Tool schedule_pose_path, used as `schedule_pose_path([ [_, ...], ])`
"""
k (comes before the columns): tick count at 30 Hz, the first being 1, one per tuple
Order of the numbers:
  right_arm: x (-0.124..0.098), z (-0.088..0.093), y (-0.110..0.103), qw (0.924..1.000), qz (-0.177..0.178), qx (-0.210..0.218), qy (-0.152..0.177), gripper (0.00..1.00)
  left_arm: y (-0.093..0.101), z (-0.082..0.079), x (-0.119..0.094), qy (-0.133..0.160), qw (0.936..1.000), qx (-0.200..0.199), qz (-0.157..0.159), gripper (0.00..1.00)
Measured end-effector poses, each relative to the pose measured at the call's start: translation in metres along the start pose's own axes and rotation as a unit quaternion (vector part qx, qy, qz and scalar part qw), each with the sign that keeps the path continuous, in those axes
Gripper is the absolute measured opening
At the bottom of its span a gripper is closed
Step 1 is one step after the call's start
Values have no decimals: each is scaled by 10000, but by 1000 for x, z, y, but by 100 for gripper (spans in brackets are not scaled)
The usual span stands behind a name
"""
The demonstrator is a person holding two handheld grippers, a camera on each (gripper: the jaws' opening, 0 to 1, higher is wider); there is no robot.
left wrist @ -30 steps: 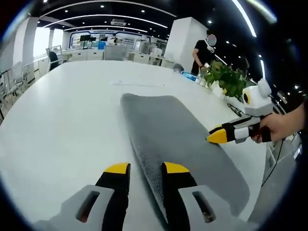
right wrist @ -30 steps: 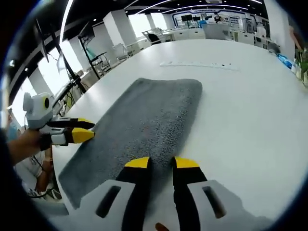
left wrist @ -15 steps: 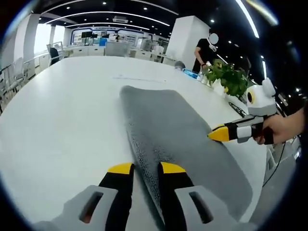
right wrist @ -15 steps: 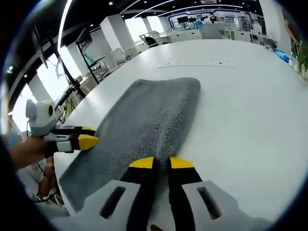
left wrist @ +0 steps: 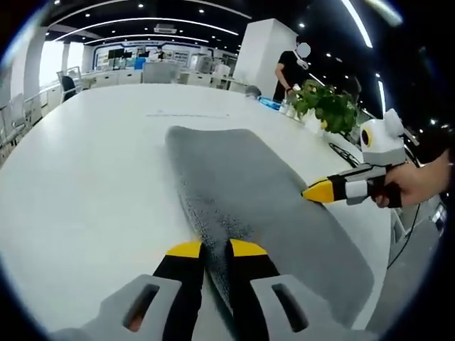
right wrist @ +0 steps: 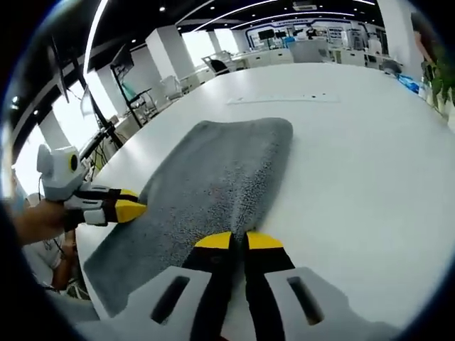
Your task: Fold the towel on the table until its edges align and the towel forms a compact rectangular stack.
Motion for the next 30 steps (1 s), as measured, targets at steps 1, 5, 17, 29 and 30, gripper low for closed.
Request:
schedule_pose_path([
  [1,-3,3,3,10000,13,-3,-4,3,4,1,1,-15,10000,30,8,13],
  [5,-12,11,21,9999,115,3,-23,3,19,3,14,-142,9996,242,87,12],
  [17,-56,38,61,9983,557,95,-133,3,83,15,38,-359,9981,322,392,12],
  [29,-62,41,73,9962,755,-356,-231,4,96,18,41,-528,9971,268,476,14],
  [30,-62,40,72,9962,742,-392,-239,5,94,17,41,-584,9966,277,509,15],
])
Point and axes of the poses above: the point that each gripper's makers call its tool centre point, and the gripper's own axes: x roughly forward along the fingers, y roughly to its right, z roughly out of its underside, the point moved 9 cm from there along -x, roughly backward along the fingers, and after that the axes turned 13 degrees about -x, right-handed, at the moved point
